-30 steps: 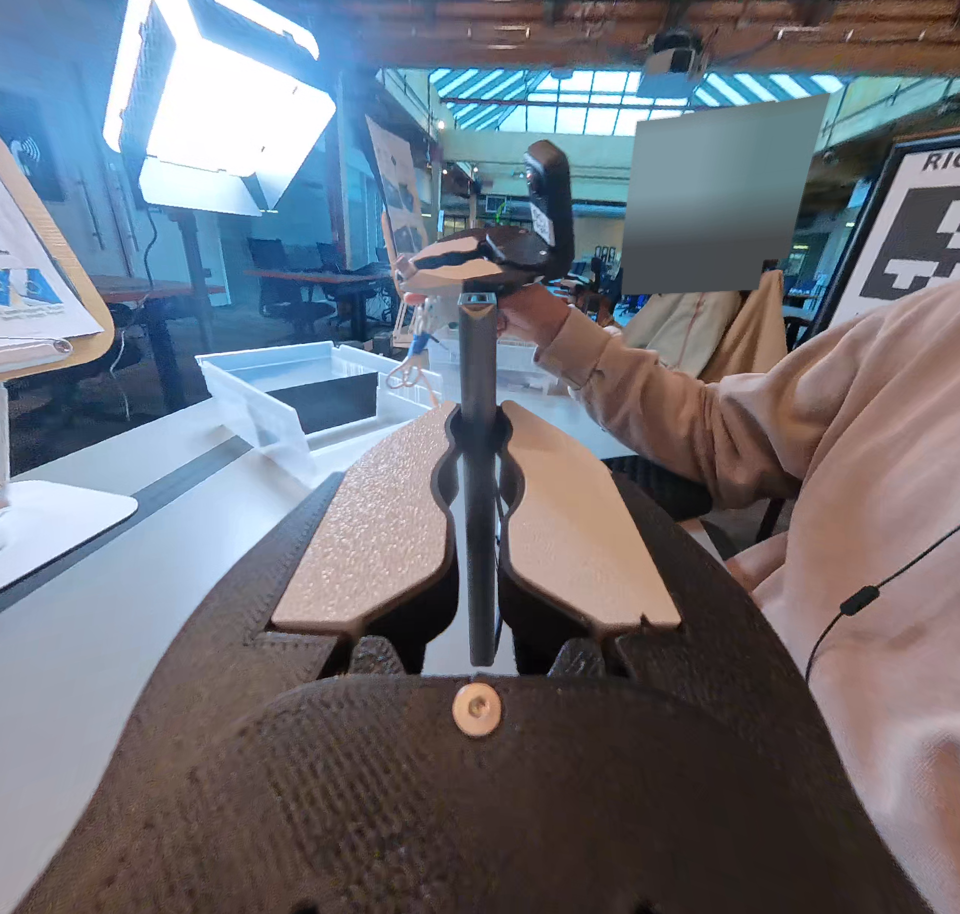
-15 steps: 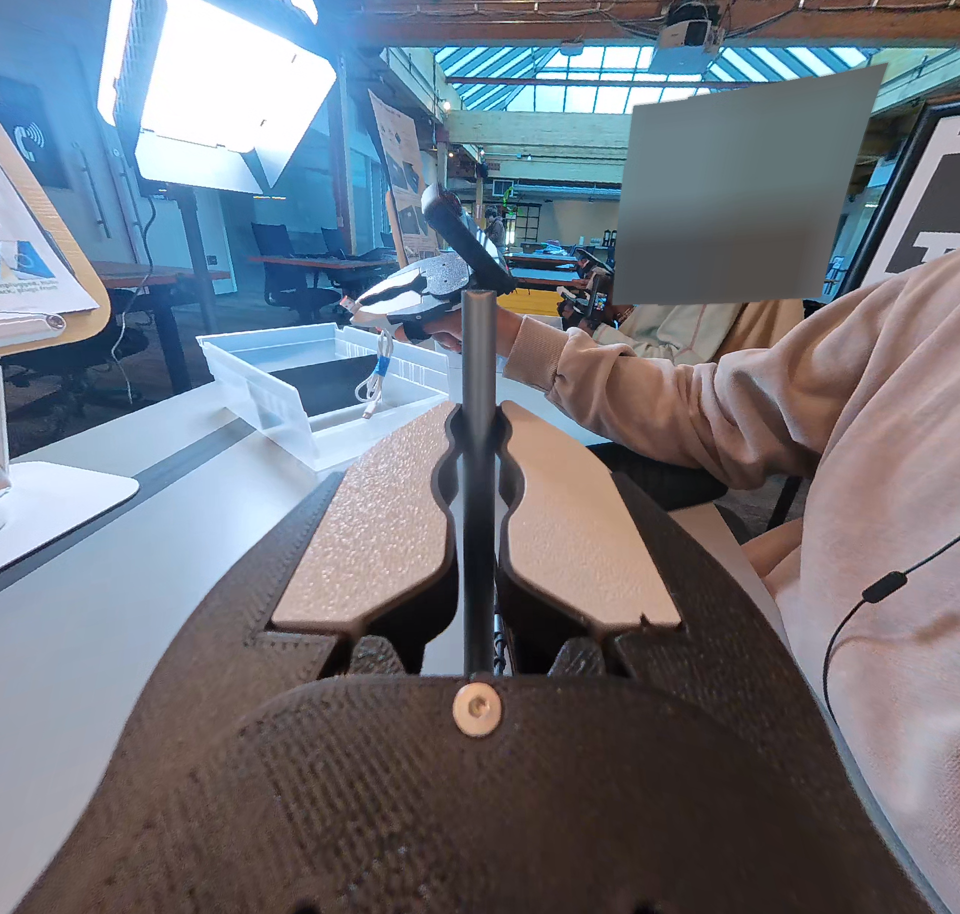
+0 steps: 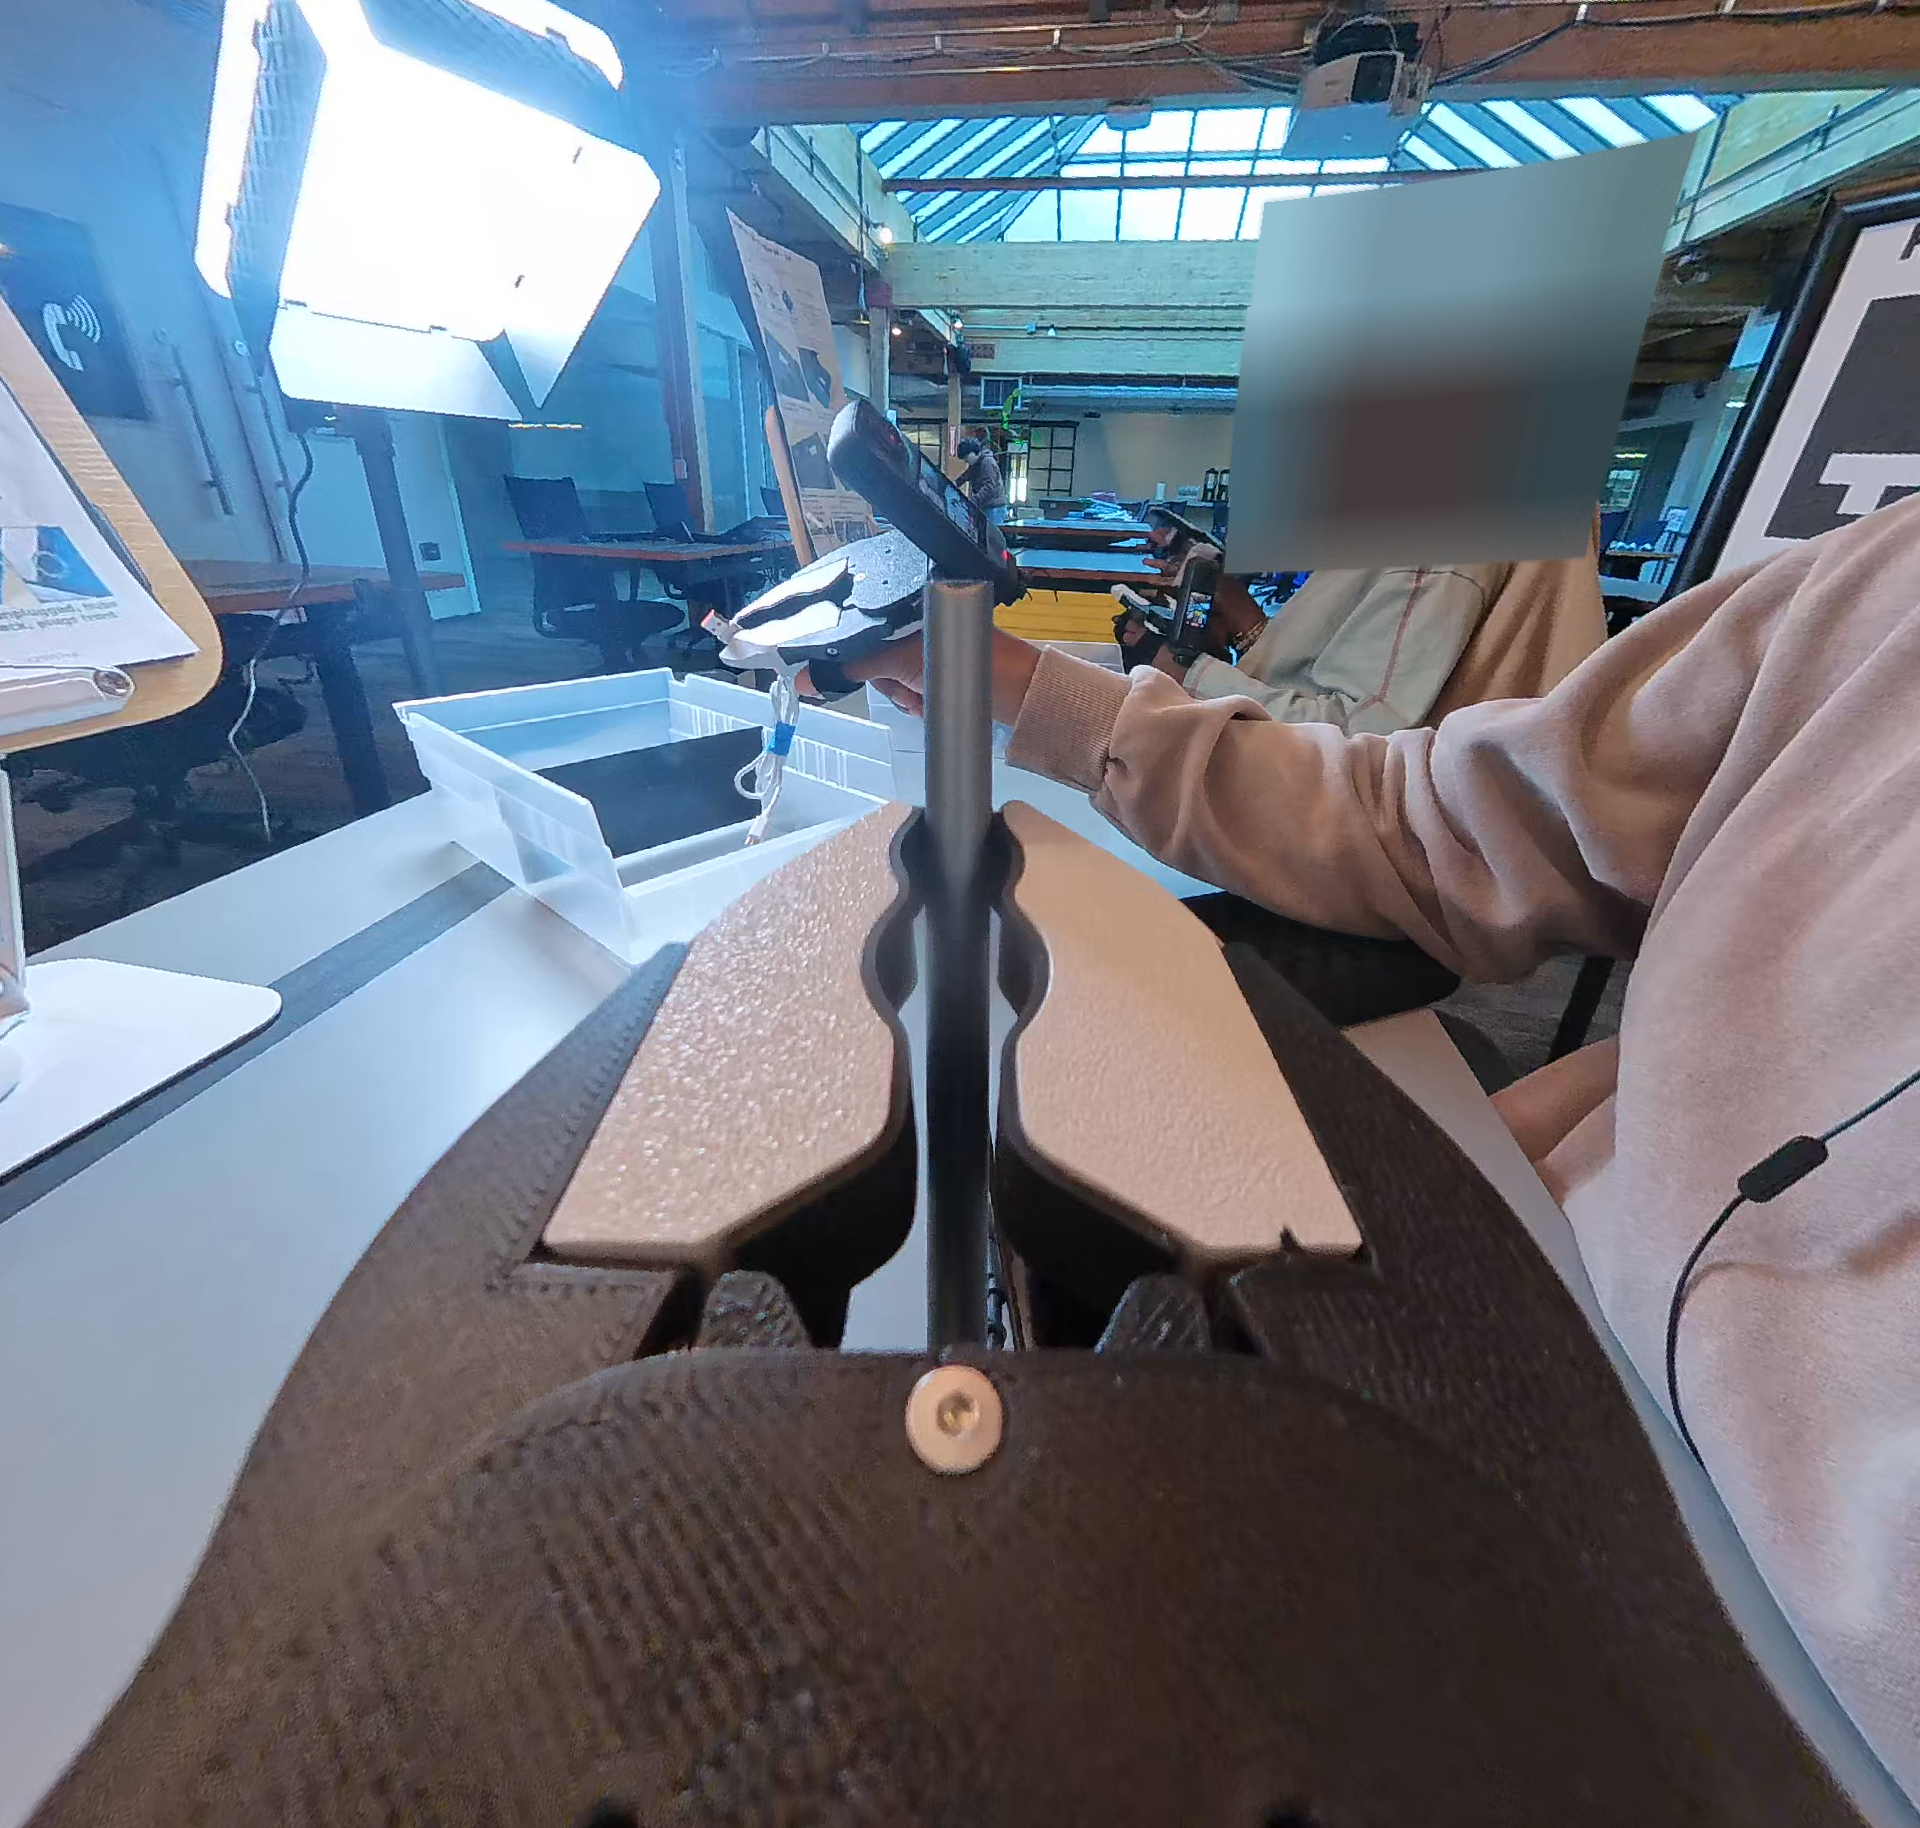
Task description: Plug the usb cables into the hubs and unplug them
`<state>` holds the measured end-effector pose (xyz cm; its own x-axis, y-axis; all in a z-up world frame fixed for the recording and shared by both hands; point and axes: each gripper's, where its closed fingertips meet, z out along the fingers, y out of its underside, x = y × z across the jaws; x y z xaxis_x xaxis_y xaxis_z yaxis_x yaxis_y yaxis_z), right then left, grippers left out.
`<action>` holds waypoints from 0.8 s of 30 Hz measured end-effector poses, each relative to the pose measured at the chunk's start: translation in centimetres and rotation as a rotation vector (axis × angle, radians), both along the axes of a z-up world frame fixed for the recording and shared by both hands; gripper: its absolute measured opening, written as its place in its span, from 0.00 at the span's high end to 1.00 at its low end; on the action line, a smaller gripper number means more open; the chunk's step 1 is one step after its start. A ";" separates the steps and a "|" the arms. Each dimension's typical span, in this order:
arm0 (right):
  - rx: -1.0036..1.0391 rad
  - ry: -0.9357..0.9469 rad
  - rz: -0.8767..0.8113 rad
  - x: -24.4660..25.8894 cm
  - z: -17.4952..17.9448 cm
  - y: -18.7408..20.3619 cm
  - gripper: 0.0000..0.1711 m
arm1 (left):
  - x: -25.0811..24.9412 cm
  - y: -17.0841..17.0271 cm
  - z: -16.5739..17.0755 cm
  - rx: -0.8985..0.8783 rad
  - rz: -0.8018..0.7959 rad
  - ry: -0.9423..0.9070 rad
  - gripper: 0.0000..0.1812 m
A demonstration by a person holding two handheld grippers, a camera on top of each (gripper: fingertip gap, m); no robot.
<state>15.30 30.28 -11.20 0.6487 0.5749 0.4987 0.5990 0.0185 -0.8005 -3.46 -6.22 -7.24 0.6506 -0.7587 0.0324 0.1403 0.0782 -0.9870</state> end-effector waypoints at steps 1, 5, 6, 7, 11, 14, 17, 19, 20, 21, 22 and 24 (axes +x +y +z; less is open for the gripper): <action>-0.002 0.000 -0.001 0.0 -0.1 0.0 0.95 | 0.1 0.0 -0.1 -0.001 -0.002 0.002 0.94; -0.047 -0.050 0.008 -0.1 -1.2 -0.1 0.93 | 0.3 0.0 -0.2 -0.003 -0.010 0.002 0.94; -0.056 -0.059 0.013 -0.1 -1.4 -0.1 0.89 | 0.3 0.0 -0.2 -0.003 -0.011 0.003 0.94; -0.058 -0.052 0.020 -0.3 -1.3 -0.2 0.88 | 0.3 0.0 -0.2 -0.003 -0.012 0.003 0.94; -0.070 0.042 0.098 -1.2 0.5 -1.5 0.84 | 0.3 -0.1 -0.1 0.003 -0.013 0.004 0.94; -0.060 0.129 0.320 -3.7 3.3 -5.3 0.84 | 0.5 -0.1 -0.2 0.002 -0.017 0.004 0.94; -0.058 0.156 0.628 -7.2 5.8 -12.1 0.84 | 0.7 0.0 -0.5 -0.007 -0.023 0.016 0.94; -0.065 0.121 0.826 -9.2 6.2 -17.2 0.84 | 0.9 0.0 -0.8 -0.012 -0.022 0.039 0.94; -0.073 0.093 0.919 -10.2 6.1 -19.8 0.85 | 1.1 0.0 -0.8 -0.009 -0.025 0.047 0.94; -0.096 0.061 1.019 -11.0 5.7 -22.6 0.85 | 1.3 -0.2 -0.8 -0.006 -0.032 0.052 0.94; -0.127 0.029 1.116 -11.7 5.1 -25.4 0.85 | 1.5 -0.3 -0.8 -0.001 -0.039 0.058 0.94; -0.190 -0.033 1.288 -12.9 3.5 -30.7 0.84 | 1.8 -0.4 -0.8 0.009 -0.044 0.073 0.94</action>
<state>2.39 -0.38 -7.68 -0.4295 0.8341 0.3461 0.2553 0.4798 -0.8394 -1.68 -6.66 -8.03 0.6172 -0.7865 -0.0208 0.0716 0.0825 -0.9940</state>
